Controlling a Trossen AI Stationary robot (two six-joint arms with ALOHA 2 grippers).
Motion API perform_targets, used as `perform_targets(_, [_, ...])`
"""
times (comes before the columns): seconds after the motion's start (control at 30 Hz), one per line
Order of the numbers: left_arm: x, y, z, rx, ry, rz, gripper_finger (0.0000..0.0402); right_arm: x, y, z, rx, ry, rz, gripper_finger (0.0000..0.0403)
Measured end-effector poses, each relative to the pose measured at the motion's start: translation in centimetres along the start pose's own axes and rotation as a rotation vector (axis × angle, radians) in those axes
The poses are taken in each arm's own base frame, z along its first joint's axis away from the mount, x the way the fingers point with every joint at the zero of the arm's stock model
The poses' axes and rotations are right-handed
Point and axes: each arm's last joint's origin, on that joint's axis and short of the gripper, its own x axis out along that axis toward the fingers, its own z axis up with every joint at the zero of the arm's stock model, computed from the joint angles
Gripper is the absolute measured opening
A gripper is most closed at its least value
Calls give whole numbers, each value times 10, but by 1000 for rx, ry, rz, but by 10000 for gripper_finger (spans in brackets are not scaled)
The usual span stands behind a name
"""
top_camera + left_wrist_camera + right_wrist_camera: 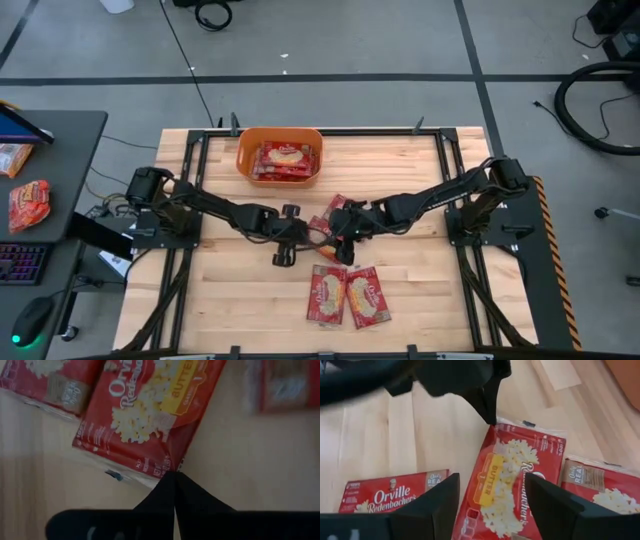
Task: Sort popcorn bags into baskets
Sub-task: Put the red popcorn bag into the orange bin
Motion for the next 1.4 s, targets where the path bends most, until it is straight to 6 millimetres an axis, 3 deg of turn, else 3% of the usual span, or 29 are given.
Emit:
perform_targets(0.43, [-15,17,29,-266,-52,-139,1,-7,27,-16,-57,-44,-135,229])
perform_targets(0.67, [-14,22,29,-332,-49,-166,1,-3,43,-53,-83,-64,-157,214])
perform_targets(0.97, [-14,24,29,-394,-47,-205,0,6,39,-81,-140,-100,-156,206])
perform_targets(1.23, [-13,31,29,-449,-49,-219,0,10,27,-88,-248,-43,-198,195])
perform_targets(1.4, [-13,33,31,-466,-80,-219,0,12,22,-87,-259,-14,-191,157])
